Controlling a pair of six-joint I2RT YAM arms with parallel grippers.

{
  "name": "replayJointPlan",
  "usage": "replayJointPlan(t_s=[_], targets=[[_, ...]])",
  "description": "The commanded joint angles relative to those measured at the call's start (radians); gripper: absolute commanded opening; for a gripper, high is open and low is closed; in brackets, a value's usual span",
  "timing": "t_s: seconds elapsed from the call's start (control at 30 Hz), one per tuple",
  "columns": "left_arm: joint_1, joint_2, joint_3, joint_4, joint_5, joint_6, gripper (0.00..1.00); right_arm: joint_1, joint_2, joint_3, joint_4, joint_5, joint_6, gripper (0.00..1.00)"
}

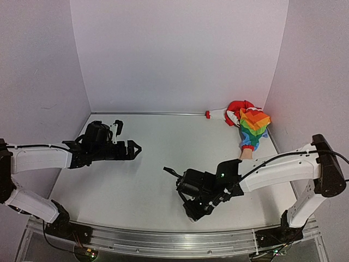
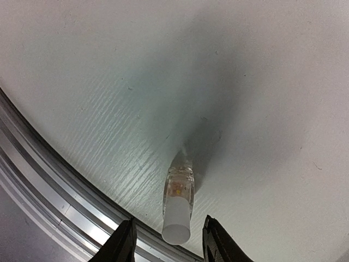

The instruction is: Paint the nails

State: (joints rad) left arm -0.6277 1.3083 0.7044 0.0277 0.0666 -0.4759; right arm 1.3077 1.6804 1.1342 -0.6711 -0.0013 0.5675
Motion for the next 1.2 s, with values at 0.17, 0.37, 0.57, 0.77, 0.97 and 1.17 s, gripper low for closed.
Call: replayJointPlan(t_s=[0.17, 0.37, 0.57, 0.77, 0.97, 1.17], targets=[[-0.004, -0.008, 0.01, 0.027, -0.019, -0.002, 1.0, 0.008, 0.044, 0.042, -0.013, 0.046, -0.005, 0.33], [-0.005, -0.007, 0.015, 0.03, 0.001, -0.006, 1.0, 0.008, 0.051, 0.038, -0.013, 0.058, -0.007, 0.22], [-0.006, -0.026, -0.023, 0.156, 0.159, 0.012, 1.0, 0.006, -0.043, 0.005, 0.008, 0.176, -0.028, 0.05], [-0.034, 0.016, -0.055, 0.448, 0.453, 0.021, 1.0, -0.13, -0.223, -0.135, 0.202, 0.124, -0.229, 0.0], [-0.068, 0.223, 0.004, 0.665, 0.696, 0.071, 0.98, -0.372, -0.318, -0.154, 0.281, -0.161, -0.488, 0.0], [-0.111, 0.394, 0.17, 0.662, 0.899, 0.151, 0.9, -0.437, -0.254, -0.018, 0.22, -0.371, -0.705, 0.0]])
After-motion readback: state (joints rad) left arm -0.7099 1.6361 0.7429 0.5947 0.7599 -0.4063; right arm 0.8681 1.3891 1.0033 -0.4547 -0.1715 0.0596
